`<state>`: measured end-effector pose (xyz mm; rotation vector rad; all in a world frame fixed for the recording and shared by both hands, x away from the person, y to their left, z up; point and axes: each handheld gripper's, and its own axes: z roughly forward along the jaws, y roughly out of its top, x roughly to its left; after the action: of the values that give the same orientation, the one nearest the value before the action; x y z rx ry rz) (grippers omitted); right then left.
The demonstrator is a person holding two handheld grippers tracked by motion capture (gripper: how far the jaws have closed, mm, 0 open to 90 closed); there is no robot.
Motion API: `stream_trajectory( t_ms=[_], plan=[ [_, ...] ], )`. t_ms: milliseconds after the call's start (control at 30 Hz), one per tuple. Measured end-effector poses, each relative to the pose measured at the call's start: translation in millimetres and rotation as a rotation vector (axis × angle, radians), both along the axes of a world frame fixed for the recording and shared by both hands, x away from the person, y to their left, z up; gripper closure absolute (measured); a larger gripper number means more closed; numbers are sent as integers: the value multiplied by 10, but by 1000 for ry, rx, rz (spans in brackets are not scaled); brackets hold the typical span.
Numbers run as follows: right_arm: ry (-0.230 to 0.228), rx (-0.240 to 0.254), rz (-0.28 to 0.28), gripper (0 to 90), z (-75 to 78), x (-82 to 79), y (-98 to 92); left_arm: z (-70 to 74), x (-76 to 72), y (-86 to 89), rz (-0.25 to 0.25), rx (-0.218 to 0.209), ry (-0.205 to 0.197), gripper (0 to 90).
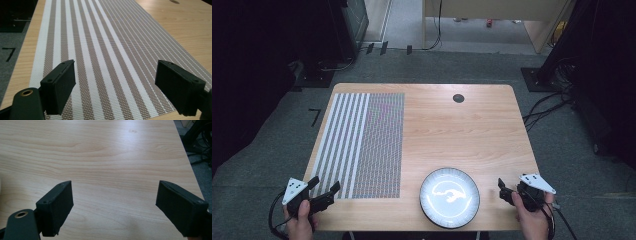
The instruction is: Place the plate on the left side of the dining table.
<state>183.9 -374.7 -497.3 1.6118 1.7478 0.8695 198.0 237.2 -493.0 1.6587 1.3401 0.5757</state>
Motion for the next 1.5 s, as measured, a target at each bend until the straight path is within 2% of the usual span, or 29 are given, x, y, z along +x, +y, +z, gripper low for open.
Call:
stream_trajectory(
  t_ms=[267, 500, 1367, 1500],
  plan=[
    [-20, 12, 18, 141, 52, -33, 91, 24, -10, -124, -25, -18, 0, 165],
    [-29, 15, 37, 141, 84, -56, 159, 30, -18, -227, -39, -1, -1, 165],
    [-55, 43, 73, 143, 147, -108, 353, 15, -43, -621, -116, -5, 8, 165],
    [-56, 39, 81, 144, 155, -114, 394, 4, -44, -710, -139, 13, 15, 165]
  ],
)
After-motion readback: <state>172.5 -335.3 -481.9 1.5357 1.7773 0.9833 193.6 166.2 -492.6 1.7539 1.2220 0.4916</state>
